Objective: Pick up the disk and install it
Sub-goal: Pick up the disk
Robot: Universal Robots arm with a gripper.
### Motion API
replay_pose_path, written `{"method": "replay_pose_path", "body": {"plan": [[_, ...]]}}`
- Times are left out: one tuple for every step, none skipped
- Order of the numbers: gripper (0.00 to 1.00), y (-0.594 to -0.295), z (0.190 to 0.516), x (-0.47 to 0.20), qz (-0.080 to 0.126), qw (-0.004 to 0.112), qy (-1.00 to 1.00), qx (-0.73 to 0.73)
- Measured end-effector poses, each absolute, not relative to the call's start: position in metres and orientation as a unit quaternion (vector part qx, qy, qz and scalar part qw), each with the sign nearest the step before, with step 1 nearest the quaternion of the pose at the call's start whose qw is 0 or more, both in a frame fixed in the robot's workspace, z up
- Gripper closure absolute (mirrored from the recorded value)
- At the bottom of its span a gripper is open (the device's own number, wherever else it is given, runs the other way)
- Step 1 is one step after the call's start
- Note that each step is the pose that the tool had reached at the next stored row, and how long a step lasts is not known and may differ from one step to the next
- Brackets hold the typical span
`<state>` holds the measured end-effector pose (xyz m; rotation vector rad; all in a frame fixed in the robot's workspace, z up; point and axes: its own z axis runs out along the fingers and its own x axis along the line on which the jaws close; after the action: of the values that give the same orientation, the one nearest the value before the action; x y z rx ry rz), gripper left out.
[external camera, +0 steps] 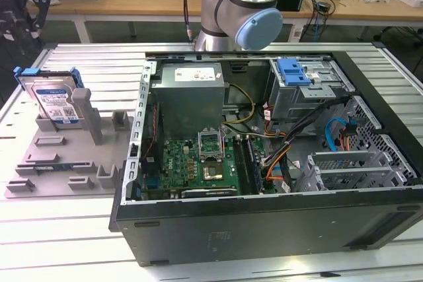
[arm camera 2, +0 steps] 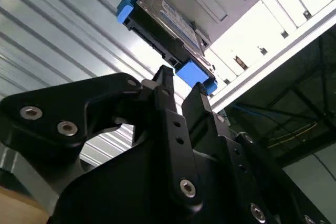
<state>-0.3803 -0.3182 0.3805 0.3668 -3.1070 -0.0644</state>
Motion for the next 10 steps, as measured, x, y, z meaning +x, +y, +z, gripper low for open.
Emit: {"method": "replay_pose_path", "body": {"plan": [[0.64,-0.3182,0.3803,-0.3803,-0.021,0.007,-0.991,0.132],[0.58,-0.3182,0.3802,-0.3803,-0.02,0.007,-0.989,0.145],[0.58,-0.3182,0.3801,-0.3803,-0.02,0.007,-0.988,0.153],[0.52,-0.3182,0.38,-0.3803,-0.02,0.008,-0.987,0.162],[0.52,-0.3181,0.3799,-0.3802,-0.02,0.009,-0.984,0.178],[0.52,-0.3178,0.3799,-0.3802,-0.02,0.01,-0.981,0.191],[0.52,-0.3176,0.3799,-0.3803,-0.02,0.01,-0.98,0.197],[0.52,-0.3175,0.3799,-0.3803,-0.02,0.011,-0.978,0.208],[0.52,-0.3174,0.3798,-0.3803,-0.02,0.012,-0.974,0.227],[0.52,-0.3173,0.3798,-0.3803,-0.02,0.012,-0.972,0.235]]}}
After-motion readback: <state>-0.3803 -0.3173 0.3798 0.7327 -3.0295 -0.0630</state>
